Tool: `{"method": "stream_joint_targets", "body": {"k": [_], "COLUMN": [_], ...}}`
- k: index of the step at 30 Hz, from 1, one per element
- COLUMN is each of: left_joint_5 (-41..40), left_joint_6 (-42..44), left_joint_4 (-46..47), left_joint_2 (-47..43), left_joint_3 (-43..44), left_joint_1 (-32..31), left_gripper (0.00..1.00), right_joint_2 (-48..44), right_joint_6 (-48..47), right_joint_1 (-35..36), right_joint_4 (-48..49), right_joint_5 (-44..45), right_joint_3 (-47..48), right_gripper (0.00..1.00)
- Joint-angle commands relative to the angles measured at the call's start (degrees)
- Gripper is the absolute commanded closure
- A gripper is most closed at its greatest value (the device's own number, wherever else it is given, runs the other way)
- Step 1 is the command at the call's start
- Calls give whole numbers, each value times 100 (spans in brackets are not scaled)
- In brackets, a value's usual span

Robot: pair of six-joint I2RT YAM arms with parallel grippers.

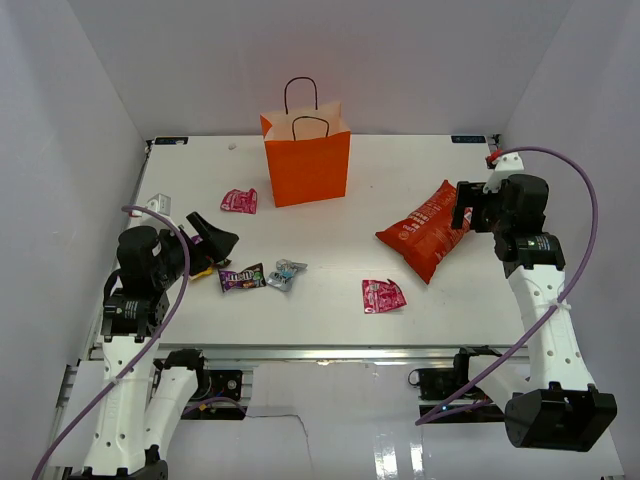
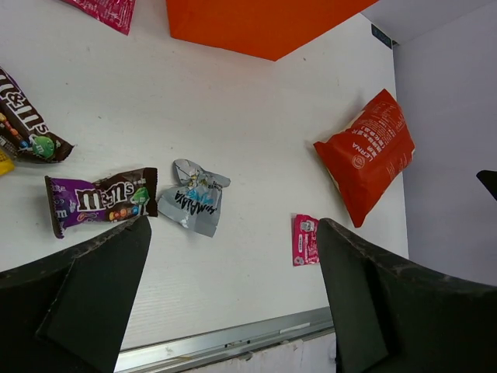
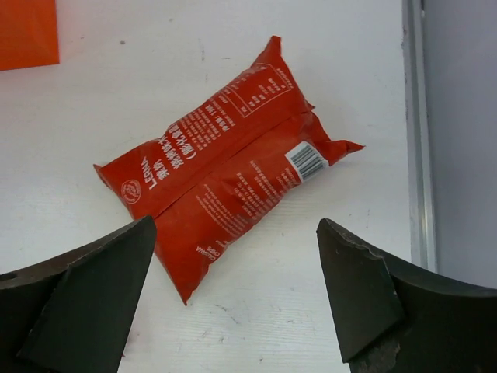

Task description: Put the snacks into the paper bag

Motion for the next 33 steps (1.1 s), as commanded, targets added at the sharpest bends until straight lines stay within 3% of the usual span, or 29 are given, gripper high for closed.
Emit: {"method": "stream_joint_targets", "body": {"k": [1,3,5,7,10,12,18,24,33], "left_joint_5": [50,-81,-326,-451,-635,-784,-1040,-1225,-1330], "left_joint_6": [-89,-107,-142,-151,-256,-379,-687,-889,-775], "left_joint_4": [-95,-182,-411,-578,-675,-675,-745,-588,-104], "left_joint_2": [-52,-34,-17,-17,-43,-34,360,1011,2319], "left_joint_3": [57,92,136,119,5,-92,-303,-488,-137], "left_joint_1": [-17,-17,-17,-17,-17,-17,-17,-17,-9], "left_gripper": [2,2,2,2,2,2,2,2,2], "right_joint_2": [-63,-81,-107,-63,7,86,411,868,1035], "right_joint_6": [-186,-887,-1677,-3048,-3708,-4334,-4354,-4687,-4476], "right_joint_1": [3,3,3,38,91,91,91,91,248], "right_joint_4": [-64,-151,-388,-1070,-1712,-2040,-2085,-2427,-2059], "right_joint_5": [-801,-1452,-2962,-4418,-4863,-4954,-4699,-5085,-5261], "right_joint_3": [65,57,4,56,284,355,267,452,189], "right_gripper": [10,10,10,10,10,10,10,9,5]}}
